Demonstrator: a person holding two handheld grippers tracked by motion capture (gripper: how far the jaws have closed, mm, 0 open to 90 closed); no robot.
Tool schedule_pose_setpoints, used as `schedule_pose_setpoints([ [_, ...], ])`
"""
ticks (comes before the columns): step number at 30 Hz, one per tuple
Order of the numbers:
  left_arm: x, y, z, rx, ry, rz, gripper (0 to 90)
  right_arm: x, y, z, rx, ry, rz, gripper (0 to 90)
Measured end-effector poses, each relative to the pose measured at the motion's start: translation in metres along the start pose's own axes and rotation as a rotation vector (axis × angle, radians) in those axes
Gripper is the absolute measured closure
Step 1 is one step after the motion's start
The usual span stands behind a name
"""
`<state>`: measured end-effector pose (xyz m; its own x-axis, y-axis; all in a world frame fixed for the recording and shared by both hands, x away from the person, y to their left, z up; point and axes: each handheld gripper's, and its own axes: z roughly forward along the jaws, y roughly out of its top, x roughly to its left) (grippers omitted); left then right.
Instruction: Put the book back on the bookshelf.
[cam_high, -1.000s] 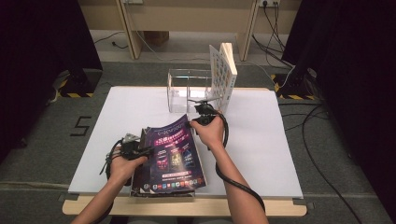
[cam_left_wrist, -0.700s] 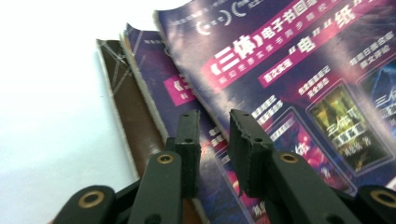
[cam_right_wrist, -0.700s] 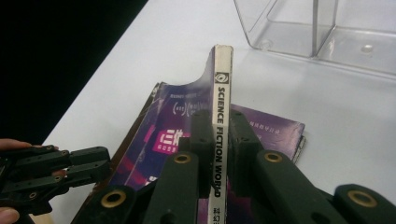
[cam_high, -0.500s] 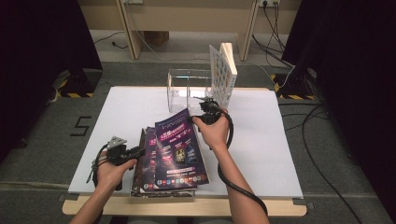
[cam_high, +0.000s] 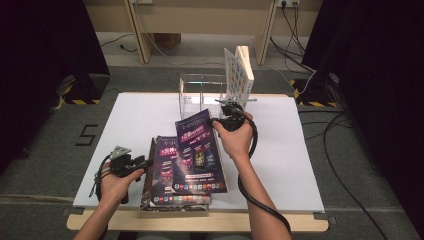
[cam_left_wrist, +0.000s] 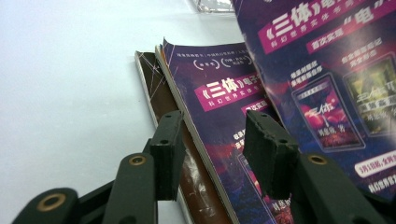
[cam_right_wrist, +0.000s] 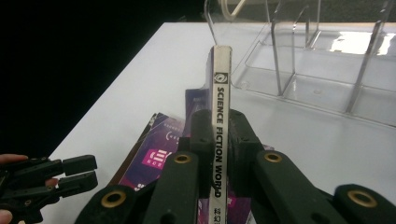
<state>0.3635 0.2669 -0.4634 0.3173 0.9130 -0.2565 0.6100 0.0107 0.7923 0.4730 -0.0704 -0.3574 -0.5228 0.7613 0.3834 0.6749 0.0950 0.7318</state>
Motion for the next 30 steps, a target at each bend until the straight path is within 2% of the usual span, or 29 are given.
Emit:
schedule_pose_setpoints([
  [5, 0.001, -0.001, 0.000, 0.001, 0.001, 0.003, 56.8, 0.001, 0.003, -0.009, -0.041, -0.018, -0.015, 83.1],
  [15, 0.001, 0.000, -0.001, 0.000, 0.004, 0.006, 56.9, -0.001, 0.006, -0.017, -0.071, -0.043, -0.014, 83.2],
  [30, 0.001, 0.000, -0.001, -0.004, 0.005, 0.007, 57.0, 0.003, 0.016, -0.035, -0.143, -0.084, -0.041, 83.2],
])
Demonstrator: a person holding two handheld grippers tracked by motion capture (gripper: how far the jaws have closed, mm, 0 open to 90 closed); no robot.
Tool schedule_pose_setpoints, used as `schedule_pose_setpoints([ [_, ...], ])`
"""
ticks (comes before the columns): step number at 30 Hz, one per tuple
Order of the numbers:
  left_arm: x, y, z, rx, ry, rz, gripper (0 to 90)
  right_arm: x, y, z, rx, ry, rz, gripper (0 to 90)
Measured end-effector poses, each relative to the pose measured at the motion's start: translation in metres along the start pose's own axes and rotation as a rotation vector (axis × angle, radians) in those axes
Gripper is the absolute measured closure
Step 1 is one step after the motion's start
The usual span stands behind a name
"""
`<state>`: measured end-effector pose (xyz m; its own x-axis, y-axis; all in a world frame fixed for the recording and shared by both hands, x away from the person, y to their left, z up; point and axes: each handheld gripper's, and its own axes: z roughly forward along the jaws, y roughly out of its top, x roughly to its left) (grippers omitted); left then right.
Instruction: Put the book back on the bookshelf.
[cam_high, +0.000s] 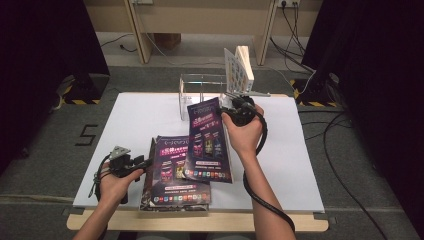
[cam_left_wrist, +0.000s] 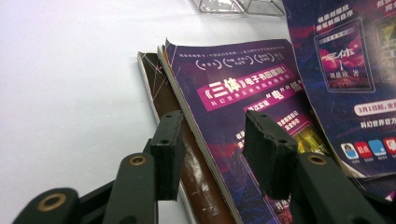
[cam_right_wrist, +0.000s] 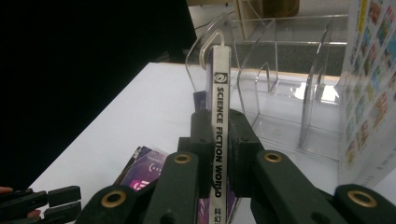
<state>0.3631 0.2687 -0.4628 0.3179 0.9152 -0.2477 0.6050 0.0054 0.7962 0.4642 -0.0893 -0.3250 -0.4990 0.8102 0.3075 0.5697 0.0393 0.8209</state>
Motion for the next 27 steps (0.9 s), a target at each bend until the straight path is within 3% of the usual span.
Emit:
schedule_pose_setpoints([
  [13, 0.001, 0.000, 0.000, -0.001, -0.002, -0.002, 57.0, 0.002, 0.015, -0.014, -0.082, -0.025, -0.023, 83.2],
  [27, 0.001, 0.000, 0.000, -0.002, 0.000, 0.002, 57.1, 0.001, 0.027, -0.020, -0.131, -0.029, -0.028, 83.2],
])
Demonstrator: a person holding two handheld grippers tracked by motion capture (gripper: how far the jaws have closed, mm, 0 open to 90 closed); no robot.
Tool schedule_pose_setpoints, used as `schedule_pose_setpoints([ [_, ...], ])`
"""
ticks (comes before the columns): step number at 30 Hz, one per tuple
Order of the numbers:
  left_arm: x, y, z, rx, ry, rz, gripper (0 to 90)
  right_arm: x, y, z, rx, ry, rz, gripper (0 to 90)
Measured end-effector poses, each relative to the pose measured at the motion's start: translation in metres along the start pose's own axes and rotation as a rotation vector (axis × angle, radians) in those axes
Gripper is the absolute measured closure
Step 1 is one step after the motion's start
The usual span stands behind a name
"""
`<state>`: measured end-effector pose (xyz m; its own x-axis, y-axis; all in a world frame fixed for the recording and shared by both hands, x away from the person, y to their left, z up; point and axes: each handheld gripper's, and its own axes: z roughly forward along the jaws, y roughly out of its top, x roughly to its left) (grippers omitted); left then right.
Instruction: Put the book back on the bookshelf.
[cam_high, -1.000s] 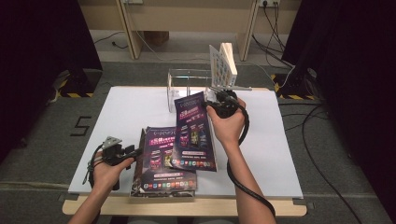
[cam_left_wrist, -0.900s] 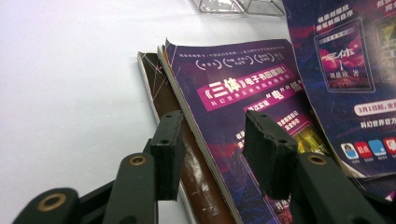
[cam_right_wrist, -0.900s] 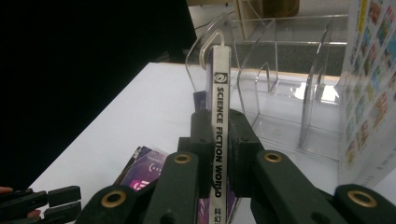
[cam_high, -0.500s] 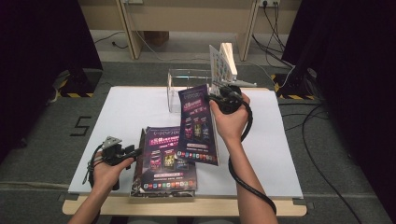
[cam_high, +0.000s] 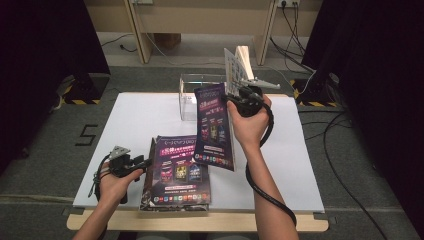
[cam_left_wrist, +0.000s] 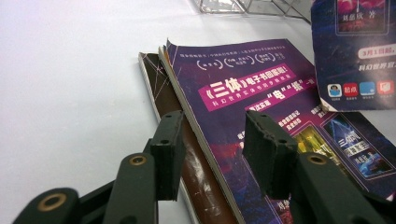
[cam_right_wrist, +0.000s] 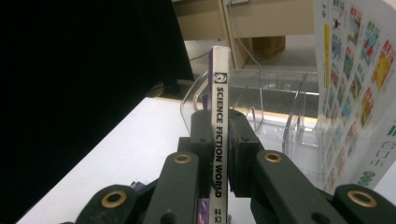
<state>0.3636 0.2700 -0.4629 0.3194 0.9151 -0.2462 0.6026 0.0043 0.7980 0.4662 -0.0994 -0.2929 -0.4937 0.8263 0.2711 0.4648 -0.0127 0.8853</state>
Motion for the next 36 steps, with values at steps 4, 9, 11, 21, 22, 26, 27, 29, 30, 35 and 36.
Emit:
schedule_pose_setpoints([
  [4, 0.001, 0.000, 0.000, 0.000, 0.003, -0.003, 57.2, 0.000, 0.004, -0.001, -0.025, -0.009, -0.003, 83.2],
  [9, 0.002, 0.000, 0.000, 0.004, 0.004, 0.001, 57.3, 0.000, 0.008, -0.002, -0.048, -0.012, -0.005, 83.2],
  [11, 0.002, 0.000, 0.000, 0.004, 0.002, -0.001, 57.3, 0.000, 0.009, -0.001, -0.056, -0.017, -0.007, 83.2],
  [21, 0.002, 0.000, 0.001, 0.003, 0.001, -0.004, 57.3, 0.001, 0.019, 0.001, -0.085, -0.038, -0.019, 83.2],
  [22, 0.003, 0.000, 0.000, 0.005, 0.001, -0.005, 57.4, 0.002, 0.021, 0.002, -0.093, -0.047, -0.024, 83.2],
  [26, 0.003, -0.001, 0.001, 0.003, 0.001, -0.007, 57.4, 0.003, 0.024, 0.003, -0.104, -0.058, -0.026, 83.2],
  [27, 0.003, -0.001, 0.001, 0.002, 0.000, -0.008, 57.4, 0.003, 0.025, 0.004, -0.111, -0.065, -0.036, 83.2],
  [29, 0.004, -0.001, 0.001, 0.003, 0.000, -0.008, 57.5, 0.004, 0.027, 0.005, -0.114, -0.084, -0.046, 83.2],
  [30, 0.004, -0.001, 0.001, 0.003, 0.000, -0.009, 57.5, 0.003, 0.029, 0.006, -0.118, -0.089, -0.039, 83.3],
  [35, 0.004, -0.001, 0.001, 0.003, 0.001, -0.010, 57.4, 0.001, 0.032, 0.007, -0.127, -0.105, -0.041, 83.3],
  [36, 0.004, -0.001, 0.002, 0.002, 0.001, -0.011, 57.4, 0.001, 0.033, 0.007, -0.131, -0.104, -0.036, 83.3],
])
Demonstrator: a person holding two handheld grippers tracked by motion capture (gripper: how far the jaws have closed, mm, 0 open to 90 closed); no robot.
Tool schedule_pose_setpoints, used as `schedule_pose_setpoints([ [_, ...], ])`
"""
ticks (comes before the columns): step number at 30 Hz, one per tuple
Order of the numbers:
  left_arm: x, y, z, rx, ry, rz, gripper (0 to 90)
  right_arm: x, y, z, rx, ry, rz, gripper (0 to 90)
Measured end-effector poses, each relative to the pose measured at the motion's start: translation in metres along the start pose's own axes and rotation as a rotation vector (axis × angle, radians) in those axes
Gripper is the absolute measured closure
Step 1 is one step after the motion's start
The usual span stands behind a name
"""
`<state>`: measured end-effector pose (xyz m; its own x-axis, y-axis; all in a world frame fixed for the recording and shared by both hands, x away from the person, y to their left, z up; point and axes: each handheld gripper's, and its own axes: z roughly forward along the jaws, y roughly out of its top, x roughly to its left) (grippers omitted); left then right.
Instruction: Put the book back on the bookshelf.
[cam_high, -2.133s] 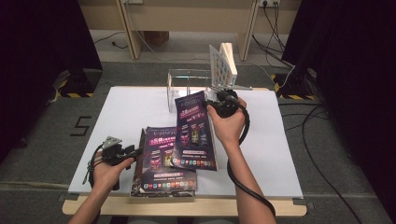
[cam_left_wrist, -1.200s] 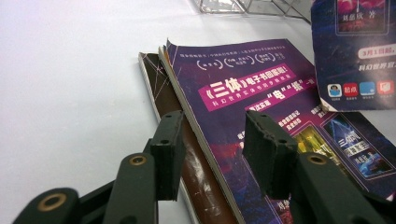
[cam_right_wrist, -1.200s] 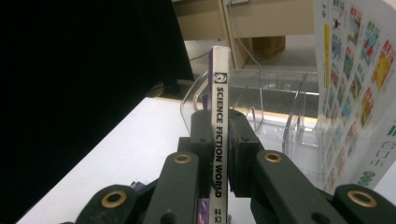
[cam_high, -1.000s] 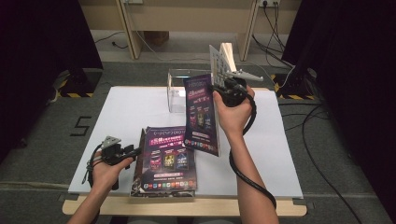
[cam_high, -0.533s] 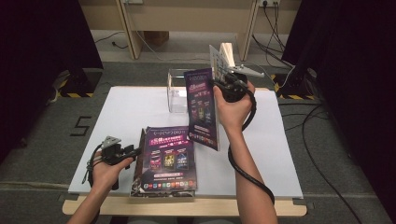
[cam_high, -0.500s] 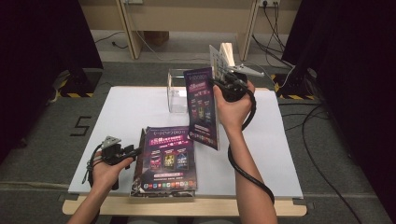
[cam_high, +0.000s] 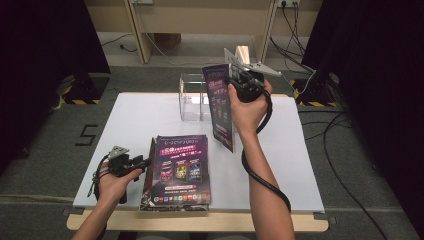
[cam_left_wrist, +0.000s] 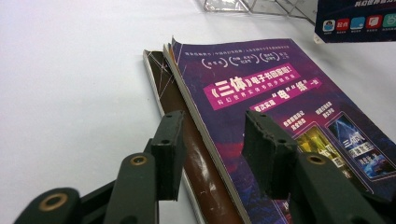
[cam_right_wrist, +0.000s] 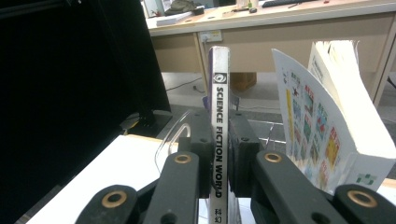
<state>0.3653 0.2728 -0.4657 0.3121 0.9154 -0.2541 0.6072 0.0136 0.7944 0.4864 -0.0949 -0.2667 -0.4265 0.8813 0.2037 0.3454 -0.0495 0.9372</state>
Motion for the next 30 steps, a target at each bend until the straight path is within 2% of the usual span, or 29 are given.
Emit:
schedule_pose_setpoints([
  [16, 0.001, -0.001, 0.000, 0.004, -0.001, -0.001, 57.4, 0.003, 0.007, 0.012, -0.043, -0.010, -0.012, 83.2],
  [30, 0.004, -0.002, 0.000, 0.002, 0.004, -0.006, 57.5, 0.005, 0.009, 0.024, -0.053, -0.014, -0.019, 83.2],
])
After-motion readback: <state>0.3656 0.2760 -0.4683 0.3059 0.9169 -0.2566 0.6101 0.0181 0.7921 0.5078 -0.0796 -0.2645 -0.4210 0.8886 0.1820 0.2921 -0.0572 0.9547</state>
